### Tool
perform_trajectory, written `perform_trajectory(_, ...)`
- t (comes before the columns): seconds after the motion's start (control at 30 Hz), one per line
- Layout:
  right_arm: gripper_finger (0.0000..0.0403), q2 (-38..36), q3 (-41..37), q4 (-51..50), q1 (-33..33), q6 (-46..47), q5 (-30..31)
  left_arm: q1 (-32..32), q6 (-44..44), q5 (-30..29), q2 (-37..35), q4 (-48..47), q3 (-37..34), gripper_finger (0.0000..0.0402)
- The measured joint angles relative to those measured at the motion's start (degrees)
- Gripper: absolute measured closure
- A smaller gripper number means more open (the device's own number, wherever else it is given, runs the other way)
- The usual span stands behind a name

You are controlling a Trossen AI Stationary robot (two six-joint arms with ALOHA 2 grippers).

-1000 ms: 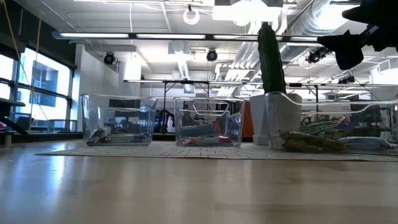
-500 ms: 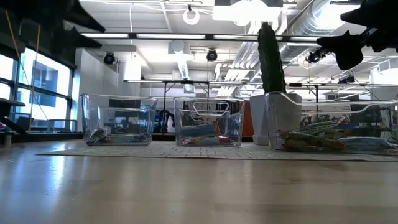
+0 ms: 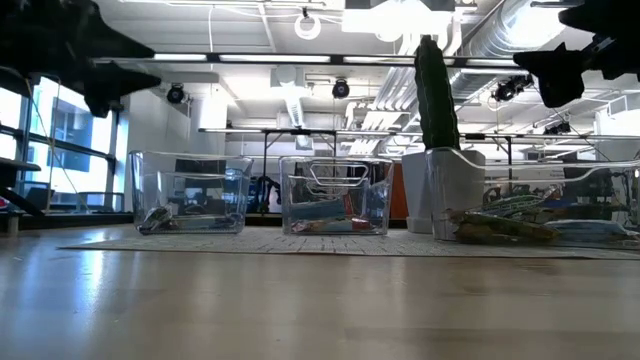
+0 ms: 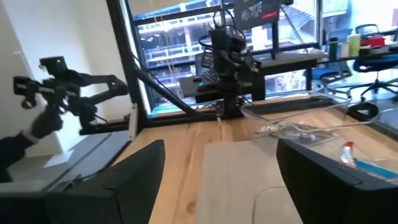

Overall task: Pick and place Granola Bars by type
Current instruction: Return to Home Position

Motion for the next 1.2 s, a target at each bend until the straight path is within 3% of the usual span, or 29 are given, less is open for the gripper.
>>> perform_trajectory(0.2,0.0109,0.0,0.09,-2.08,-0.11,-1.55,1.71,0.02,3.23,1.74,-1.17,-0.05,-0.25,0.0188)
perform_trajectory(0.63,0.0109,0.09,0.09,-1.16,-0.11,-2.04,-1.72,0.01,2.13,3.77,-1.15,1.79,-5.47,0.0188)
perform_trajectory(0.8,0.0109,0.11,0.0,0.09,-0.11,-1.43,-2.1,0.01,5.44,3.77,-1.17,3.25,-5.77,0.0188)
perform_trajectory(1.0,0.0109,0.05,-5.93,10.41,-0.09,-1.59,-2.38,0.02,8.18,1.59,-1.04,3.14,-5.77,0.0188)
perform_trajectory(1.2,0.0109,0.11,-5.97,10.73,-0.09,-2.9,-2.32,0.0,8.11,2.01,-1.04,3.06,-5.77,0.0188)
